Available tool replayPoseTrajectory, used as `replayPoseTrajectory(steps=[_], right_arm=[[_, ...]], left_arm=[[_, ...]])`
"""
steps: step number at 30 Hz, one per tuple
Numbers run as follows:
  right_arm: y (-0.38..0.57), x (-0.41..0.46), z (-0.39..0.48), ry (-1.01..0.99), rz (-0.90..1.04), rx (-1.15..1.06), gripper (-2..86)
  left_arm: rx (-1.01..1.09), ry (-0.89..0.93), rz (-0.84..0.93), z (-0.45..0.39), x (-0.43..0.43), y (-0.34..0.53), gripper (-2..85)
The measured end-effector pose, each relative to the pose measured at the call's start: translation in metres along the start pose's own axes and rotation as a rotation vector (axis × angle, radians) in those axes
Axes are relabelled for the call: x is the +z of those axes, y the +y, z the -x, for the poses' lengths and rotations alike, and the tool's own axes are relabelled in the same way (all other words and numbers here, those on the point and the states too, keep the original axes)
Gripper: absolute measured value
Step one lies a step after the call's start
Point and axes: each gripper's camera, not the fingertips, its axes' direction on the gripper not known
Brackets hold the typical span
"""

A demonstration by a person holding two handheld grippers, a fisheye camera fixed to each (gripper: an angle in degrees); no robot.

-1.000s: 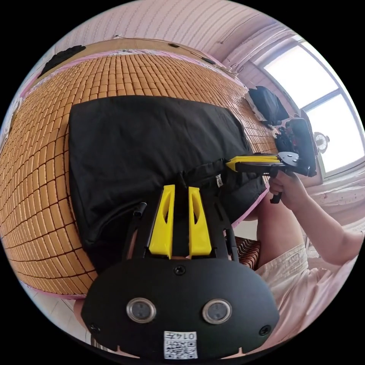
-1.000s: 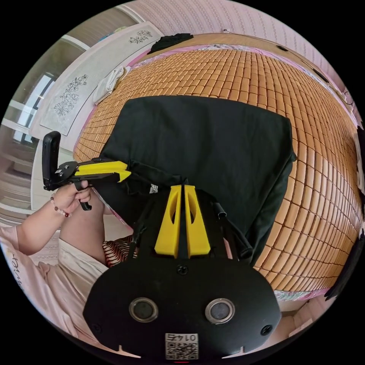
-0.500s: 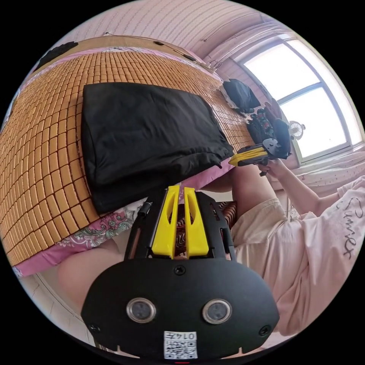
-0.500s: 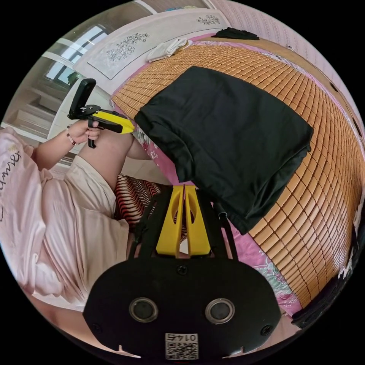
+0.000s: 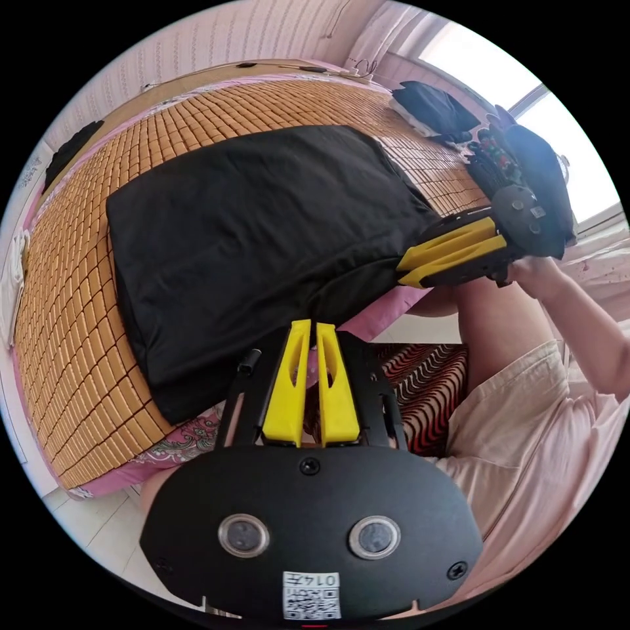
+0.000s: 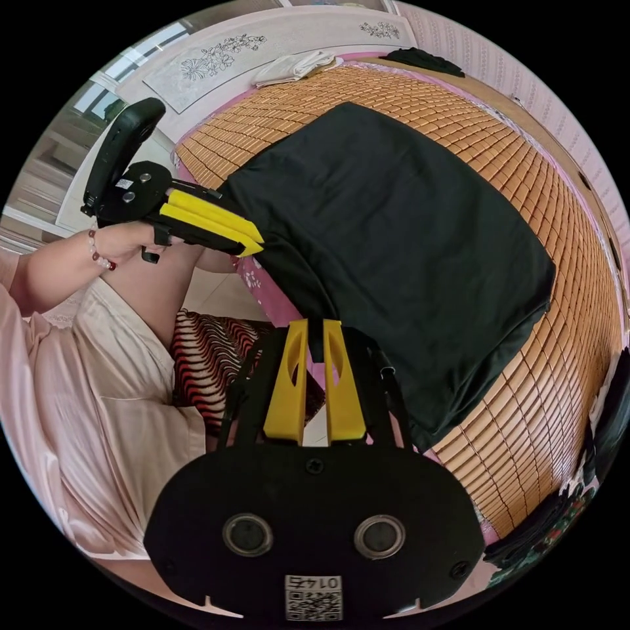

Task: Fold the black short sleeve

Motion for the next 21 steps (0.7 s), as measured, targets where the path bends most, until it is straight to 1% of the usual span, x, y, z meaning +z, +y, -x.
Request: replayPoseTrajectory(steps=[5,10,11,12,14,19,21], right_arm=[[-0.011,-0.018,0.018,0.049,0.01,-0.012,4.3],[-0.033,-0.033,0.039,0.205,0.011,-0.01,0.1],[-0.036,-0.03,0.039,0.219,0.027,-0.003,-0.1],[-0.041,-0.02,0.04,0.226,0.086,0.005,-0.5],[-0.046,-0.021,0.043,0.23,0.064,0.026,-0.7],[-0.065,-0.025,0.058,0.266,0.07,0.054,-1.0],[-0.072,-0.029,0.059,0.25,0.083,0.052,-1.0]], left_arm=[[-0.014,0.058,0.025,-0.002,0.007,0.013,-0.2],[-0.034,0.079,0.005,-0.005,0.005,0.021,3.1],[-0.035,0.091,-0.011,-0.007,0.004,0.023,3.4],[-0.026,0.096,-0.04,-0.011,0.002,0.023,3.4],[-0.015,0.093,-0.088,-0.019,0.002,0.018,2.8],[0.074,0.076,-0.125,-0.047,0.017,-0.016,2.1],[0.14,0.013,-0.129,-0.063,0.035,-0.027,1.6]])
